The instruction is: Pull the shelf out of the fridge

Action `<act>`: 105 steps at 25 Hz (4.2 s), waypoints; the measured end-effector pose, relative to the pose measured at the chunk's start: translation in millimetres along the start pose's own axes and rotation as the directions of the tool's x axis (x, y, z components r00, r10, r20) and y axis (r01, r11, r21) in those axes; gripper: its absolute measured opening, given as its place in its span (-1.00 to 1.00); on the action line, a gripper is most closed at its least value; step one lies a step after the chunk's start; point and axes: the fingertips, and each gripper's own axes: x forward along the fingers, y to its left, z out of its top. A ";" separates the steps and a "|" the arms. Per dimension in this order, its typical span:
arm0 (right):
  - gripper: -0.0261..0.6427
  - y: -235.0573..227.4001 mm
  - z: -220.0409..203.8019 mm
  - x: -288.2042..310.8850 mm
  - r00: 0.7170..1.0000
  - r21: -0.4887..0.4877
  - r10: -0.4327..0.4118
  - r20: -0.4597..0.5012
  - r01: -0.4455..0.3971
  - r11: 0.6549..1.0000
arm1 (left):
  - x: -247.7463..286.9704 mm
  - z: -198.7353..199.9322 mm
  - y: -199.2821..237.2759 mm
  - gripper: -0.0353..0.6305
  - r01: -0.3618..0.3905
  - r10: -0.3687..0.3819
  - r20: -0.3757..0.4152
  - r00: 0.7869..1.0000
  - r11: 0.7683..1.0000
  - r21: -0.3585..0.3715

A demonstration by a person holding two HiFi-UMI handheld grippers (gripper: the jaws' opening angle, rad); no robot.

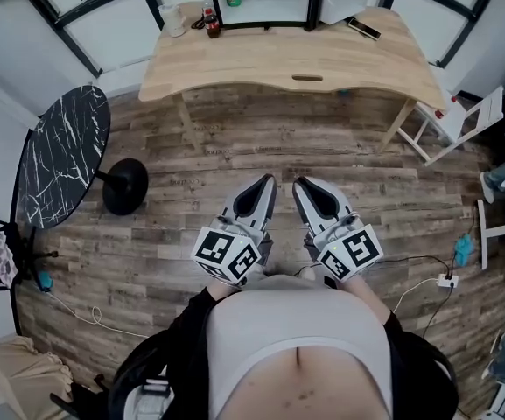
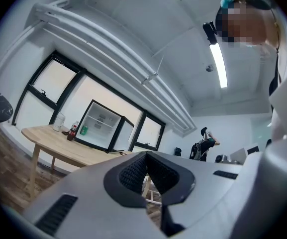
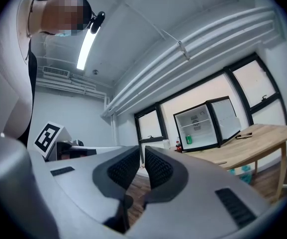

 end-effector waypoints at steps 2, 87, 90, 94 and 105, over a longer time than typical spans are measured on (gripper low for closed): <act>-0.78 1.2 -3.8 4.3 1.000 0.003 -0.014 -0.006 0.014 1.000 | -2.8 1.1 5.9 -0.88 0.000 0.000 -0.002 1.000 1.000 0.001; -0.78 -279.6 -4.4 260.1 0.996 0.075 0.073 -0.060 -0.068 0.995 | 311.5 37.3 205.2 -0.88 -0.094 0.094 0.016 0.995 0.995 0.026; -0.78 -298.6 -1.7 289.5 0.997 0.067 0.070 -0.043 -0.067 0.996 | 337.8 46.4 228.3 -0.88 -0.079 0.078 0.026 0.997 0.996 0.039; -0.78 -324.8 -0.9 331.0 0.998 0.050 0.060 -0.030 -0.059 0.997 | 375.8 57.3 261.8 -0.88 -0.044 0.043 0.019 0.999 0.998 0.044; -0.78 -394.7 8.4 436.6 0.999 0.090 -0.026 -0.020 0.028 0.996 | 465.1 96.7 343.0 -0.88 0.032 -0.030 -0.034 0.999 0.998 0.054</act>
